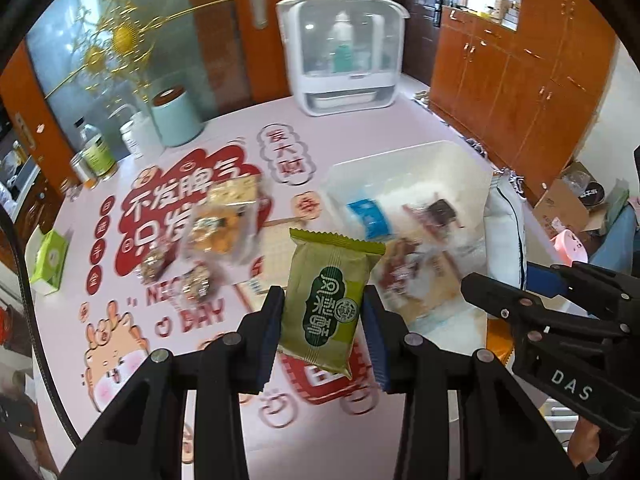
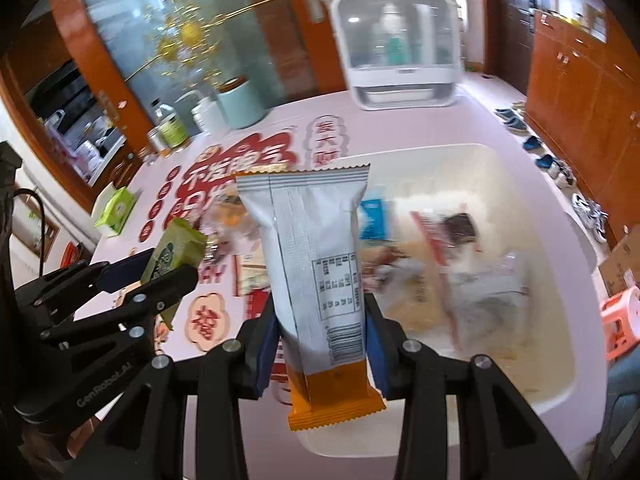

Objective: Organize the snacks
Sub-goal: 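Carry the green cake and white-orange bar into the white tray and release both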

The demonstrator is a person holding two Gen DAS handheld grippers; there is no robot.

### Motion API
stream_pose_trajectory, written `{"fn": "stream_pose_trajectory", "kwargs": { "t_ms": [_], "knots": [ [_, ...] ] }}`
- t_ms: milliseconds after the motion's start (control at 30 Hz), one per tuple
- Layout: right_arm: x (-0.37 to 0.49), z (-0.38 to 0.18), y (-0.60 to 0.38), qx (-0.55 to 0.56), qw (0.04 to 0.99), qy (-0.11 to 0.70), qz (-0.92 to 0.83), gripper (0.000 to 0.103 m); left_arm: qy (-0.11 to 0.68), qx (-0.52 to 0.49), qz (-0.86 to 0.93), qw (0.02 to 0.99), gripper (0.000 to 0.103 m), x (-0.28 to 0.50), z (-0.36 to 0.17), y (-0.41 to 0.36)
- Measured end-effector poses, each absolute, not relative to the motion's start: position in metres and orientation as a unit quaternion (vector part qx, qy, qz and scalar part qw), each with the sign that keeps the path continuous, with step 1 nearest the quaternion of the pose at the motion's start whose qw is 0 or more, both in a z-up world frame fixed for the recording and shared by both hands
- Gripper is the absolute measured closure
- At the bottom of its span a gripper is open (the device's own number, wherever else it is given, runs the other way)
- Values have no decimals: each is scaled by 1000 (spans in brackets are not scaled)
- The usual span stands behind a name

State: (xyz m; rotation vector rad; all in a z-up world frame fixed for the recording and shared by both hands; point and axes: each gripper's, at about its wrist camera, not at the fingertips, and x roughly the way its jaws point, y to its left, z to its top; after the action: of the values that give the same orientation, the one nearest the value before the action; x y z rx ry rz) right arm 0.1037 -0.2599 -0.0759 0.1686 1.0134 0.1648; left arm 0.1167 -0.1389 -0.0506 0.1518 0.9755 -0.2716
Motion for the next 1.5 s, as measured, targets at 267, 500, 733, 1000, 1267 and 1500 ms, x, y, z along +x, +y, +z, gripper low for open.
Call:
{"fn": "stream_pose_trajectory", "kwargs": {
  "t_ms": [267, 500, 733, 1000, 1267, 1500],
  "knots": [
    [102, -79, -318, 87, 867, 488, 47, 64, 466, 72, -146, 870, 66, 117, -54, -191],
    [106, -87, -346, 82, 865, 494, 30, 63, 476, 61, -147, 865, 66, 125, -66, -220],
    [108, -95, -362, 78, 861, 502, 18, 63, 486, 56, -145, 860, 66, 128, -77, -232],
    [111, -107, -367, 72, 851, 520, 12, 60, 494, 55, -142, 856, 65, 128, -88, -238],
    [111, -128, -374, 81, 828, 555, -5, 53, 493, 59, -132, 858, 13, 121, -93, -231],
    [106, -125, -372, 95, 827, 555, -9, 52, 496, 65, -127, 856, 13, 115, -92, -226]
  ]
}}
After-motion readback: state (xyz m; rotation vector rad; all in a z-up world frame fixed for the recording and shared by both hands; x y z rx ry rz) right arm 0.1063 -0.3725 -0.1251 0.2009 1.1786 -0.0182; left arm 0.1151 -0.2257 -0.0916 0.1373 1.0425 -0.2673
